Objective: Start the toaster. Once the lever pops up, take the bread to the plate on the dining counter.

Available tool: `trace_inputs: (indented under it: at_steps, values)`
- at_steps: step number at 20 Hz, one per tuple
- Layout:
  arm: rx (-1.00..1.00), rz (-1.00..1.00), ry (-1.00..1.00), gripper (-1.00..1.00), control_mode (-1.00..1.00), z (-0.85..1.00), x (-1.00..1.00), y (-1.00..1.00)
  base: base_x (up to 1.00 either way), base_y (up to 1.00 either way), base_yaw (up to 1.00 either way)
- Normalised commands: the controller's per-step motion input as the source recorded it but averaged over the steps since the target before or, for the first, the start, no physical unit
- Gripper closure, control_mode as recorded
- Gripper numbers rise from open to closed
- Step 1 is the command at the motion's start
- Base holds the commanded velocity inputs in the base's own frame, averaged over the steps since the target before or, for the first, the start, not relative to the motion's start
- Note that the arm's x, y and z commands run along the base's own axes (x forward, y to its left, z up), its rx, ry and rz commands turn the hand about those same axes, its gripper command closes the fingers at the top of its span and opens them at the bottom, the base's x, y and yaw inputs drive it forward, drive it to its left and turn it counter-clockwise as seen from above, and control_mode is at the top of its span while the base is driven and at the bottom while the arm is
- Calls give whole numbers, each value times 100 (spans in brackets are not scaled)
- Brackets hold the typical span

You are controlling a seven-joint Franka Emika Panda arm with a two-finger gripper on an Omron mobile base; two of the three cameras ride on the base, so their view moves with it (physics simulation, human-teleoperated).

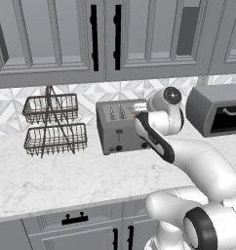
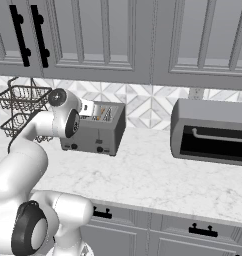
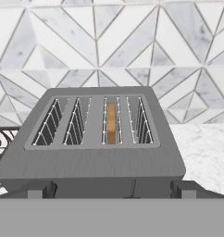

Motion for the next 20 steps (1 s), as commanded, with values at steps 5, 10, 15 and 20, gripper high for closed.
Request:
trace_inputs:
  at_steps: [5,10,15,20]
  values:
    - [0,0,0,-100,-100,0,0,0,0,0,0]
    - [0,0,0,-100,-100,0,0,0,0,0,0]
    - [0,0,0,-100,-100,0,0,0,0,0,0]
    - [0,0,0,-100,-100,0,0,0,0,0,0]
